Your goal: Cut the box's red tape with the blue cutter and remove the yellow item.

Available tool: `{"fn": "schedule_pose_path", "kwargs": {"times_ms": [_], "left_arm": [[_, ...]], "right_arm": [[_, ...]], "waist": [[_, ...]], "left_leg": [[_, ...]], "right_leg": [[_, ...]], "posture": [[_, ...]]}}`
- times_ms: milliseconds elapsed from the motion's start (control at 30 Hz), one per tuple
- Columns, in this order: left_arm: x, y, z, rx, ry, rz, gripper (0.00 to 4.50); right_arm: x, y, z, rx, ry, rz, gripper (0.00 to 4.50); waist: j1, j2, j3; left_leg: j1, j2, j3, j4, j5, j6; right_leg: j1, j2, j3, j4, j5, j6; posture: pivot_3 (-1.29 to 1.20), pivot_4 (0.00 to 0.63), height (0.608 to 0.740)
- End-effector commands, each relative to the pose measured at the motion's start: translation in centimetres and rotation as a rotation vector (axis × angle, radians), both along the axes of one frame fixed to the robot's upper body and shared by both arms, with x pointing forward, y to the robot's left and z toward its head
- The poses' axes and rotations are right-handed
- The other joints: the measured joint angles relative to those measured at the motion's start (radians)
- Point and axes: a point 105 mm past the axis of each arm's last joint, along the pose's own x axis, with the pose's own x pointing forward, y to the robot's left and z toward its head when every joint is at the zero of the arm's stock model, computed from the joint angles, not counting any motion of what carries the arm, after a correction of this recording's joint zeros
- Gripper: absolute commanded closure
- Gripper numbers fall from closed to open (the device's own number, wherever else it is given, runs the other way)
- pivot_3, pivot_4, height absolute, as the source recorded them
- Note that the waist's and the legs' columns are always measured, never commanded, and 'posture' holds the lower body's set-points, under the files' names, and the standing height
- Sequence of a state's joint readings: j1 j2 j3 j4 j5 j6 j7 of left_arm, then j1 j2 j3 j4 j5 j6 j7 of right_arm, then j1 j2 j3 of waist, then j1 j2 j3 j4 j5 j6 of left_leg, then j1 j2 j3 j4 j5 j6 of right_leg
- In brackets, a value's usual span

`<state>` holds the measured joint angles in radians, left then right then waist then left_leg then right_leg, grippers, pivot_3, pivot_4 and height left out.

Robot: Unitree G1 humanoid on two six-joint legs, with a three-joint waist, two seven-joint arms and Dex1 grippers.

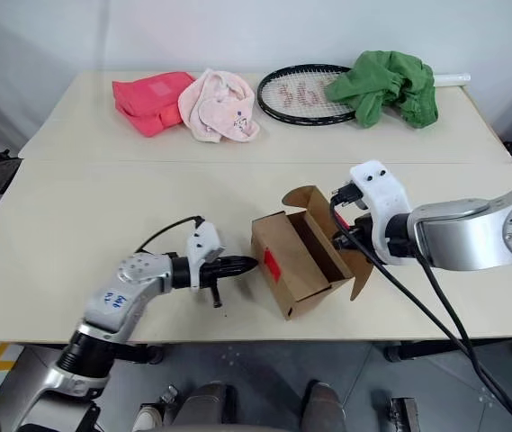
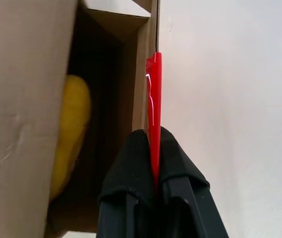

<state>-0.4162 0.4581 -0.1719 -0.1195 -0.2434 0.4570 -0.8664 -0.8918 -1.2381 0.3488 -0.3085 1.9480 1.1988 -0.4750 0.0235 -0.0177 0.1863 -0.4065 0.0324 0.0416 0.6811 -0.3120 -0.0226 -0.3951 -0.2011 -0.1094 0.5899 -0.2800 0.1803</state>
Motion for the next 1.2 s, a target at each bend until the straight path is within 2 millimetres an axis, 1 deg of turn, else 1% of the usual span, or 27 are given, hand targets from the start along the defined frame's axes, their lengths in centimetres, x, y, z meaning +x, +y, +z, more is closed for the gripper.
{"fn": "schedule_pose_path", "kwargs": {"times_ms": [33, 100, 167, 200, 267, 333, 367, 467, 567, 633, 700, 767, 867, 1000, 1100, 1200], "left_arm": [[-2.0, 1.1, 3.2, -0.046, -0.052, -0.116, 4.5], [-2.9, 1.4, 5.1, -0.093, -0.035, -0.166, 4.5], [-3.6, 1.1, 6.7, -0.122, -0.034, -0.216, 4.5], [-3.8, 0.7, 7.5, -0.131, -0.041, -0.241, 4.5], [-4.7, -0.7, 9.1, -0.159, -0.052, -0.316, 4.5], [-5.4, -1.8, 9.8, -0.169, -0.049, -0.364, 4.5], [-5.3, -2.3, 9.8, -0.161, -0.059, -0.366, 4.5], [-5.0, -3.8, 9.5, -0.165, -0.049, -0.37, 4.5], [-4.8, -5.3, 7.9, -0.133, -0.023, -0.375, 4.5], [-4.9, -5.7, 6.9, -0.102, 0.005, -0.378, 4.5], [-4.6, -5.7, 5.6, -0.065, 0.033, -0.358, 4.5], [-3.8, -5.4, 4.2, -0.023, 0.053, -0.301, 4.5], [-3.0, -4.8, 2.9, 0.023, 0.056, -0.247, 4.5], [-2.7, -3.4, 2.7, 0.021, 0.08, -0.202, 4.5], [-2.3, -1.6, 2.6, 0.038, 0.089, -0.152, 4.5], [-2.0, 0.2, 2.4, 0.062, 0.102, -0.104, 4.5]], "right_arm": [[-0.2, 0.6, 0.6, -0.006, -0.015, 0.022, 4.47], [-0.1, 0.6, 0.7, -0.01, -0.025, 0.018, 4.47], [-0.1, 0.6, 0.8, -0.013, -0.033, 0.013, 4.47], [0.0, 0.5, 0.9, -0.015, -0.038, 0.007, 4.47], [0.2, 0.4, 1.0, -0.016, -0.047, -0.005, 4.47], [0.2, 0.4, 1.1, -0.016, -0.051, -0.011, 4.47], [0.3, 0.4, 1.1, -0.016, -0.053, -0.013, 4.47], [0.4, 0.4, 1.1, -0.013, -0.058, -0.018, 4.47], [0.4, 0.5, 1.1, -0.011, -0.062, -0.025, 4.47], [0.5, 0.3, 1.1, -0.012, -0.063, -0.033, 4.47], [0.5, 0.2, 1.1, -0.011, -0.066, -0.043, 4.47], [0.5, 0.0, 1.1, -0.004, -0.067, -0.053, 4.47], [0.5, -0.3, 0.9, 0.006, -0.065, -0.068, 4.47], [0.4, -2.0, 0.6, 0.0, -0.048, -0.131, 4.47], [0.4, -3.2, 0.6, -0.004, -0.042, -0.174, 4.47], [0.4, -3.9, 1.0, -0.009, -0.043, -0.191, 4.47]], "waist": [[0.0, 0.001, 0.0], [0.0, 0.001, 0.001], [0.005, 0.001, 0.001], [0.007, 0.001, 0.001], [0.009, 0.001, 0.001], [0.006, 0.001, 0.001], [0.004, 0.001, 0.001], [0.001, 0.001, 0.001], [0.001, 0.001, 0.001], [0.002, 0.001, 0.001], [0.002, 0.001, 0.001], [0.002, 0.001, 0.001], [0.003, 0.001, 0.001], [0.005, 0.001, 0.001], [0.004, 0.001, 0.001], [0.006, 0.001, 0.0]], "left_leg": [[0.0, 0.0, 0.0, 0.0, 0.0, 0.0], [-0.001, 0.0, 0.001, 0.0, 0.0, 0.0], [-0.001, 0.0, 0.001, 0.0, 0.0, 0.0], [-0.001, 0.0, 0.001, 0.001, 0.0, 0.0], [-0.001, 0.0, 0.001, 0.001, 0.0, 0.0], [-0.001, 0.0, 0.001, 0.001, 0.0, 0.0], [-0.001, 0.0, 0.001, 0.001, 0.0, 0.0], [-0.001, 0.0, 0.001, 0.0, 0.0, 0.0], [-0.001, 0.0, 0.001, 0.0, 0.0, 0.0], [-0.001, 0.0, 0.001, 0.0, 0.0, 0.0], [-0.001, 0.0, 0.001, 0.0, 0.0, 0.0], [-0.001, 0.0, 0.001, 0.0, 0.0, 0.0], [-0.001, 0.0, 0.001, 0.001, 0.0, 0.0], [0.0, 0.0, 0.001, 0.001, 0.0, 0.0], [0.0, 0.0, 0.001, 0.001, 0.0, 0.0], [0.001, 0.0, 0.001, 0.002, 0.0, 0.0]], "right_leg": [[0.0, 0.0, 0.0, 0.0, 0.0, 0.0], [-0.001, 0.0, 0.0, 0.0, 0.0, 0.0], [-0.001, 0.0, 0.0, 0.0, 0.0, 0.0], [-0.001, 0.0, 0.0, 0.0, 0.0, 0.0], [-0.001, 0.0, 0.0, 0.0, 0.0, 0.0], [-0.001, 0.0, 0.0, 0.0, 0.0, 0.0], [-0.001, 0.0, 0.0, 0.0, 0.0, 0.0], [-0.001, 0.0, 0.0, 0.0, 0.0, 0.0], [-0.001, 0.0, 0.0, 0.0, 0.0, 0.0], [-0.001, 0.0, 0.0, 0.0, 0.0, 0.0], [-0.001, 0.0, 0.0, 0.0, 0.0, 0.0], [-0.001, 0.0, 0.0, 0.0, 0.0, 0.0], [-0.001, 0.0, 0.0, 0.0, 0.0, 0.0], [0.0, 0.0, 0.0, 0.0, 0.0, 0.0], [0.001, 0.0, 0.0, 0.0, 0.0, 0.0], [0.001, 0.0, 0.0, 0.001, 0.001, -0.001]], "posture": [[0.0, 0.15, 0.74], [0.0, 0.15, 0.74], [0.0, 0.15, 0.74], [0.0, 0.15, 0.74], [0.0, 0.15, 0.74], [0.0, 0.15, 0.74], [0.0, 0.15, 0.74], [0.0, 0.15, 0.74], [0.0, 0.15, 0.74], [0.0, 0.15, 0.74], [0.0, 0.15, 0.74], [0.0, 0.15, 0.74], [0.0, 0.15, 0.74], [0.0, 0.15, 0.74], [0.0, 0.15, 0.74], [0.0, 0.15, 0.74]]}}
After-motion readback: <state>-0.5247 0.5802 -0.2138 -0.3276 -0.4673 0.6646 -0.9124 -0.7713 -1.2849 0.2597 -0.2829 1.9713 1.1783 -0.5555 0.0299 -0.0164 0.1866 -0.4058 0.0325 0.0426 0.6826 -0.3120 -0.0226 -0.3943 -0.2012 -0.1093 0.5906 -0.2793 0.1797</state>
